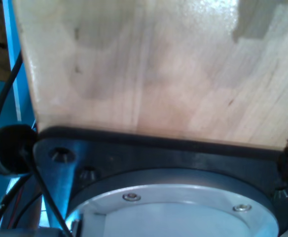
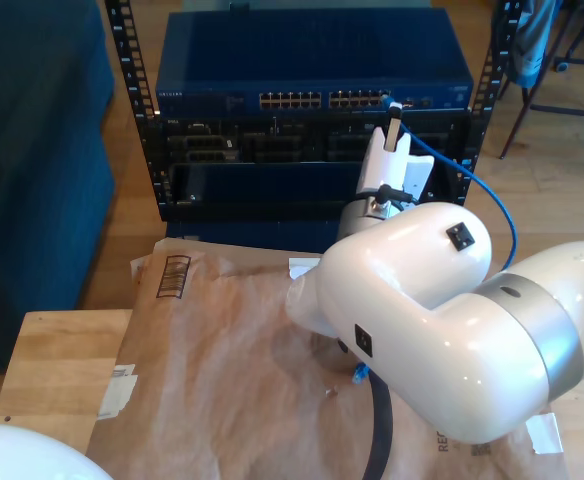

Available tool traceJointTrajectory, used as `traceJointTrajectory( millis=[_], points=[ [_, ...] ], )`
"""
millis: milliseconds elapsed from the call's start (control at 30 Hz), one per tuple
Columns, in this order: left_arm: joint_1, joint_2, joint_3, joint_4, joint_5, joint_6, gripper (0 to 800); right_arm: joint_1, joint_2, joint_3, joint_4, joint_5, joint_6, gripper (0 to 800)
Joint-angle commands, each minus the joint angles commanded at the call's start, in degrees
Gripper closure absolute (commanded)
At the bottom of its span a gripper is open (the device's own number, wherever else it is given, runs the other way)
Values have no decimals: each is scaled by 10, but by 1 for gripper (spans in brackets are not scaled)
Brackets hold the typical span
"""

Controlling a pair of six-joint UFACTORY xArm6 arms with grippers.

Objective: Grab the cable and plug it in

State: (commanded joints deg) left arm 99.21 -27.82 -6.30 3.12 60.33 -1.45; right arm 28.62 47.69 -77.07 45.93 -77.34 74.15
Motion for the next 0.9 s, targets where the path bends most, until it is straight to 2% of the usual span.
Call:
traceJointTrajectory(
  millis=[900],
  points=[
    [0,0,0,0,1,0,1,3,-4,4,0,-15,2,800]
  ],
)
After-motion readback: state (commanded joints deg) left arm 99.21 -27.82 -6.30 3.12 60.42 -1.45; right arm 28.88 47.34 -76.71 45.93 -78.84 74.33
